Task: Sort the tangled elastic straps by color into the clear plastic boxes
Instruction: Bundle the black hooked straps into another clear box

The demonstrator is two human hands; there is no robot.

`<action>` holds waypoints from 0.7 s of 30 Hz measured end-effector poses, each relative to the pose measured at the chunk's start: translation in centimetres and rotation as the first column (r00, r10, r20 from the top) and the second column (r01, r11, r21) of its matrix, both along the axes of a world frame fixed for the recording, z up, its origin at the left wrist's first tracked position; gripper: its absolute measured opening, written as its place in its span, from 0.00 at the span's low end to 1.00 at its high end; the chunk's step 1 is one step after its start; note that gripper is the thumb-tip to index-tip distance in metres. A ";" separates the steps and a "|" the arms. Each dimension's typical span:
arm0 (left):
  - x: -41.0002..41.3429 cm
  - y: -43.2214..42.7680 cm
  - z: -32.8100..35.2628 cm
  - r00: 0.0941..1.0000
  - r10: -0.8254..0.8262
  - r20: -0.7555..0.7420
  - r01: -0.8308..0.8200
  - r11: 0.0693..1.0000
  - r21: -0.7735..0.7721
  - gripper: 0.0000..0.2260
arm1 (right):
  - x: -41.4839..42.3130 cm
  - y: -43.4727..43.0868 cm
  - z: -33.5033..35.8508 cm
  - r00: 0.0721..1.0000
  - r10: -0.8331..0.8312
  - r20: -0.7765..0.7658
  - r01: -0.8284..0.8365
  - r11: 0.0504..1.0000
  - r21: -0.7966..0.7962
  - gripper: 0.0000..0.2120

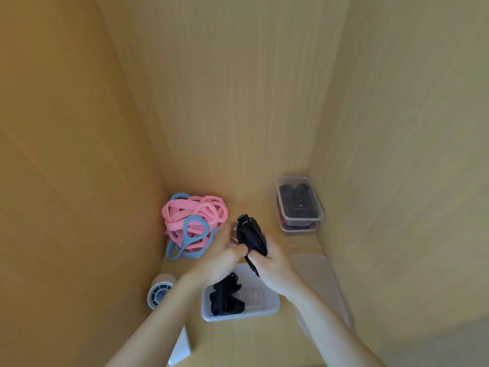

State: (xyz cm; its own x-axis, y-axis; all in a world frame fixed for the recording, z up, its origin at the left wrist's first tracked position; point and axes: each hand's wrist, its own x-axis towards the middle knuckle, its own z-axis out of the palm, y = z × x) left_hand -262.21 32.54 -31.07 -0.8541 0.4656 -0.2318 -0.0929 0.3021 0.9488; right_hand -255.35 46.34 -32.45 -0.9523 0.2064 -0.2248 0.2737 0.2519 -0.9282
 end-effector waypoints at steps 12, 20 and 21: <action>5.8 -5.2 -5.4 0.836 -0.270 -0.477 0.048 0.903 -0.427 0.30 | 4.1 -3.5 -1.7 0.982 -0.072 0.177 -0.080 0.688 0.721 0.15; 5.7 -4.9 -7.6 0.790 -0.312 -0.528 0.111 0.919 -0.377 0.20 | 3.5 -5.9 -3.5 0.963 -0.140 0.229 -0.158 0.396 0.904 0.21; 5.7 -4.9 -7.9 0.789 -0.317 -0.526 0.107 0.914 -0.390 0.20 | 3.4 -6.0 -3.7 0.962 -0.125 0.241 -0.177 0.382 0.907 0.20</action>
State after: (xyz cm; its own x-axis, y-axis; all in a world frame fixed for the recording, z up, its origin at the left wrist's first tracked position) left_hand -256.50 27.62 -38.99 -0.7643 0.6383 0.0923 0.5327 0.5442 0.6481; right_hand -251.96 40.33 -36.11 -0.9068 0.4041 -0.1200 0.4098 0.9118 -0.0266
